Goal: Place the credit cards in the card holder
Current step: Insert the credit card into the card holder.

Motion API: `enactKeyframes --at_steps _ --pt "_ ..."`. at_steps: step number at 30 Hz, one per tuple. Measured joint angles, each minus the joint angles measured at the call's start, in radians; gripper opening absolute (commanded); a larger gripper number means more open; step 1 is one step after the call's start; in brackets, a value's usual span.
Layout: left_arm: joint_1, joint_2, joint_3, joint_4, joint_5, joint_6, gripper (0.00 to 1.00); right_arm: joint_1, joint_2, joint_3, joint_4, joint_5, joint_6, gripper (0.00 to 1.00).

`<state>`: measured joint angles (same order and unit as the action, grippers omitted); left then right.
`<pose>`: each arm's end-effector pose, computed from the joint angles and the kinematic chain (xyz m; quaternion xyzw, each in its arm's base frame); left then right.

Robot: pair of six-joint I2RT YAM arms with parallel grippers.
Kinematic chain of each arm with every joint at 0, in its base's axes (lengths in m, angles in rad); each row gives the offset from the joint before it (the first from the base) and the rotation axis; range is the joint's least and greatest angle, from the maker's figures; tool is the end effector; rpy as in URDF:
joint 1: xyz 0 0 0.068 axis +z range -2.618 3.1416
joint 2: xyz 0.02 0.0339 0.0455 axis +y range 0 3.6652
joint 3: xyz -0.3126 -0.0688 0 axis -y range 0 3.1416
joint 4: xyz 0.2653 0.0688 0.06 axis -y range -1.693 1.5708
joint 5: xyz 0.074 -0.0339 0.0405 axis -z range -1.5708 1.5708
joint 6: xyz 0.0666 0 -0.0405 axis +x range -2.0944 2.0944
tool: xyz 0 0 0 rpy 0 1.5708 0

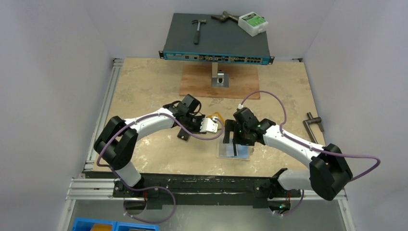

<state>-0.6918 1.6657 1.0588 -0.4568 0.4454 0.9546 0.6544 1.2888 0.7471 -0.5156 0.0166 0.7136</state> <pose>0.2642 -0.2561 0.2054 0.7300 0.6013 -0.1799 0.2705 0.2072 0.1576 0.2059 0.0307 0.9667 0.1542 0.2019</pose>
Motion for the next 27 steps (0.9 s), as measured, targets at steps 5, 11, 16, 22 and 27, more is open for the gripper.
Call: enactKeyframes --at_steps 5,11,16,22,27 --pt "0.006 -0.009 0.000 0.002 0.001 -0.003 0.26 0.000 -0.029 -0.002 -0.043 0.027 0.007 0.21" --pt "-0.047 -0.012 -0.014 0.034 -0.014 0.013 0.26 0.000 -0.058 -0.060 -0.044 0.029 0.045 0.07" --pt "-0.180 -0.009 -0.021 0.054 -0.034 0.052 0.26 0.000 -0.059 -0.117 -0.030 0.040 0.070 0.06" --pt "-0.274 0.017 -0.021 0.068 -0.042 0.070 0.26 0.000 -0.059 -0.159 -0.024 0.049 0.089 0.03" --pt "-0.301 0.025 -0.027 0.104 -0.061 0.086 0.26 -0.005 -0.072 -0.159 -0.019 0.064 0.091 0.00"
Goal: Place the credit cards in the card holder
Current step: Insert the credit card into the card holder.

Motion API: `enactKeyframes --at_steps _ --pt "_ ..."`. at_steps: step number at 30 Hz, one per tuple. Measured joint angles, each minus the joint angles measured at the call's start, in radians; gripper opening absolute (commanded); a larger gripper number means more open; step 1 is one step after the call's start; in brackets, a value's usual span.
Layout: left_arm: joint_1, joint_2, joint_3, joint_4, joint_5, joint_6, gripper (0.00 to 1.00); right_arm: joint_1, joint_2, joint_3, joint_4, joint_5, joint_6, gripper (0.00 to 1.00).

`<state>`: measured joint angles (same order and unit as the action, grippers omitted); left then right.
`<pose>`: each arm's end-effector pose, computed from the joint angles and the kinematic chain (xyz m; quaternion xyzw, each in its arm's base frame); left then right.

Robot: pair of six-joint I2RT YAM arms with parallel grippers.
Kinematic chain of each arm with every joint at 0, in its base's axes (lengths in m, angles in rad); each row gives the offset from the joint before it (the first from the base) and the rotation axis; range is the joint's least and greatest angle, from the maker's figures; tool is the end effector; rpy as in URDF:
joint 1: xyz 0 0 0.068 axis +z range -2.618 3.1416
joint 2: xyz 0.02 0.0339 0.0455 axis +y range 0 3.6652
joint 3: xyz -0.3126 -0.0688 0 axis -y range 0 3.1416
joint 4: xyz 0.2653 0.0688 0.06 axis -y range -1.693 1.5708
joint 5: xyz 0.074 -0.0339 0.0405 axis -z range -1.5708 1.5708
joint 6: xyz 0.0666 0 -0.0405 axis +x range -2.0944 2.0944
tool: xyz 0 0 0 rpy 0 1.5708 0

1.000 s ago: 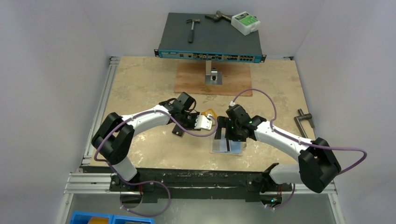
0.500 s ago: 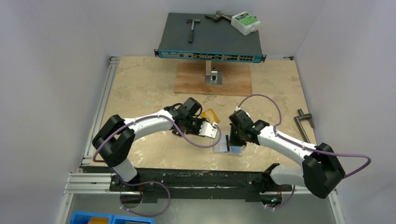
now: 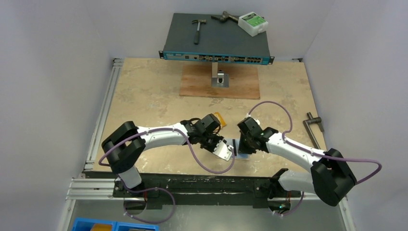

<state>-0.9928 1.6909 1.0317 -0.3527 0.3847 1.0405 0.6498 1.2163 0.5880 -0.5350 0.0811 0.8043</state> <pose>0.1844 -0.3285 0.1937 0.8300 0.4516 -0.1772 0.2750 0.1761 0.1270 0.1704 0.0837 0.9750 0.1047 0.1774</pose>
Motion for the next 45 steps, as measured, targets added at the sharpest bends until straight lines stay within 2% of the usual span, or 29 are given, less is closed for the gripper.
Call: enactKeyframes --at_steps 26,45 --pt "-0.038 0.032 -0.126 0.217 -0.084 0.114 0.26 -0.036 0.037 -0.024 0.124 -0.048 -0.007 0.00" --pt "-0.037 0.027 -0.146 0.254 -0.106 0.161 0.26 -0.036 0.113 0.014 0.163 -0.095 -0.028 0.00"
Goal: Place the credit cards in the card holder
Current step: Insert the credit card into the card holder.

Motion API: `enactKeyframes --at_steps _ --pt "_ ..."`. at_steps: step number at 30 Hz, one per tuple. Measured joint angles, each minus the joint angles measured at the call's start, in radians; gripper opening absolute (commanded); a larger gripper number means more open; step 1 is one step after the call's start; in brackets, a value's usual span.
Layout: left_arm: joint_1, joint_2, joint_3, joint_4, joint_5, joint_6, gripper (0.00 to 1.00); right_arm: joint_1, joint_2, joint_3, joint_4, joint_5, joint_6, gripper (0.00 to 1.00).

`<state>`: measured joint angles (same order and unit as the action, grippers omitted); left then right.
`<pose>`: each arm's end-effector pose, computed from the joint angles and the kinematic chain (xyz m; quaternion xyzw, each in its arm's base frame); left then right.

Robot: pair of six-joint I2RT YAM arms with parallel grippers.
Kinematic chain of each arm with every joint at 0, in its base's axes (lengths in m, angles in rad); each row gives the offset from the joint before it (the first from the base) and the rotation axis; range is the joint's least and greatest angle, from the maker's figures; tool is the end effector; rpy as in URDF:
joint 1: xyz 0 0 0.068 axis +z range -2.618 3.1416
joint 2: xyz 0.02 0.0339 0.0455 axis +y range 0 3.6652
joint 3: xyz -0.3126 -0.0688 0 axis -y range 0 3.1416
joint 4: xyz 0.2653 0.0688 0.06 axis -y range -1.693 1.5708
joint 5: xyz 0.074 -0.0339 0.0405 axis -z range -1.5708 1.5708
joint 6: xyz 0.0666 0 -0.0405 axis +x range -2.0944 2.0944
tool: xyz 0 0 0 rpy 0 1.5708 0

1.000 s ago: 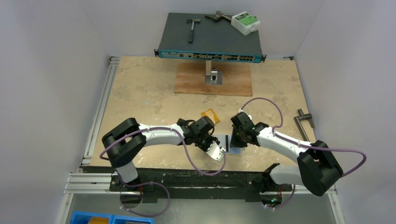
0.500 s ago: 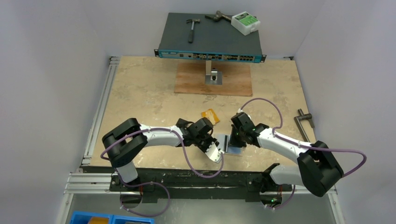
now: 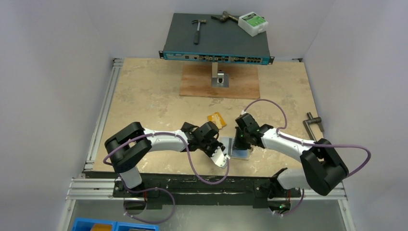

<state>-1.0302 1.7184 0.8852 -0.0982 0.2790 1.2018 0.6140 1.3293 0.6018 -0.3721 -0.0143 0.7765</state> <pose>0.1753 -0.3277 0.1559 0.8637 0.3737 -0.1048 0.3214 0.2014 0.1431 0.1601 0.0773 0.9693 0.1549 0.1748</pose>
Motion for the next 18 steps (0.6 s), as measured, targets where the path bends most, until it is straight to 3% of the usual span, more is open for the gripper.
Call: enactKeyframes --at_steps 18 --pt "0.025 -0.016 -0.020 0.001 -0.004 0.027 0.26 -0.005 0.090 0.130 0.000 0.024 -0.048 0.00"
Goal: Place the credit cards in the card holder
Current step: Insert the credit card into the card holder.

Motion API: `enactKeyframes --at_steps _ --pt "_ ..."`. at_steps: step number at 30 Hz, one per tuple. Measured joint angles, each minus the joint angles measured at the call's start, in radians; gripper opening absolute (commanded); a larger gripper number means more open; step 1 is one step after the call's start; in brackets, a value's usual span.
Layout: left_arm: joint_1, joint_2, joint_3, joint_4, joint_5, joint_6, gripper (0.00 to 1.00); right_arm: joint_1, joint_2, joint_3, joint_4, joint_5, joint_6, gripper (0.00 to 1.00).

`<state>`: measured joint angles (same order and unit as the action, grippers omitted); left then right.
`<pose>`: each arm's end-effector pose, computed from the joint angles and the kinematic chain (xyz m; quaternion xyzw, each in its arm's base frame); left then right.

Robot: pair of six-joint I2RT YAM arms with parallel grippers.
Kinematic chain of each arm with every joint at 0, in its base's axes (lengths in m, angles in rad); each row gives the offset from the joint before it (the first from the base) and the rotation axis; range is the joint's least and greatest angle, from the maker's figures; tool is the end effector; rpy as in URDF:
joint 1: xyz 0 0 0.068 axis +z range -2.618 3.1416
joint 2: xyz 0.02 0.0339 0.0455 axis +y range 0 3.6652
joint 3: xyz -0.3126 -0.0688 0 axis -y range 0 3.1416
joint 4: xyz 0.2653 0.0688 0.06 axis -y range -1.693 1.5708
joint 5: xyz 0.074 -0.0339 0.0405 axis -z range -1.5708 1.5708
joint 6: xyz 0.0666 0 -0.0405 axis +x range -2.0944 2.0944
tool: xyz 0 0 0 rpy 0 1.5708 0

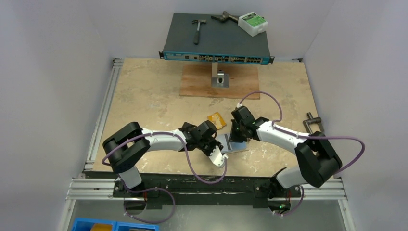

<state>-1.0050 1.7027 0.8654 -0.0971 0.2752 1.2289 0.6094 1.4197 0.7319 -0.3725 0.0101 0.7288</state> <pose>0.1806 -0.3181 0.1554 0.8644 0.3739 -0.0948 0.3225 0.2339 0.1624 0.1778 0.0590 0.9658 0.1528 0.2011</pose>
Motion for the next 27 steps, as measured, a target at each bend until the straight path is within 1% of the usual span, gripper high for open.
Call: enactKeyframes --at_steps 15,21,27 --pt "0.015 -0.011 -0.013 0.002 0.000 0.014 0.26 -0.034 0.021 0.038 -0.002 0.060 -0.025 0.00" --pt "0.018 -0.011 -0.013 0.003 0.000 0.014 0.26 -0.035 0.085 0.046 0.034 0.058 -0.033 0.00" --pt "0.019 -0.011 -0.013 0.005 0.000 0.013 0.26 -0.033 0.083 0.015 0.079 0.044 -0.025 0.00"
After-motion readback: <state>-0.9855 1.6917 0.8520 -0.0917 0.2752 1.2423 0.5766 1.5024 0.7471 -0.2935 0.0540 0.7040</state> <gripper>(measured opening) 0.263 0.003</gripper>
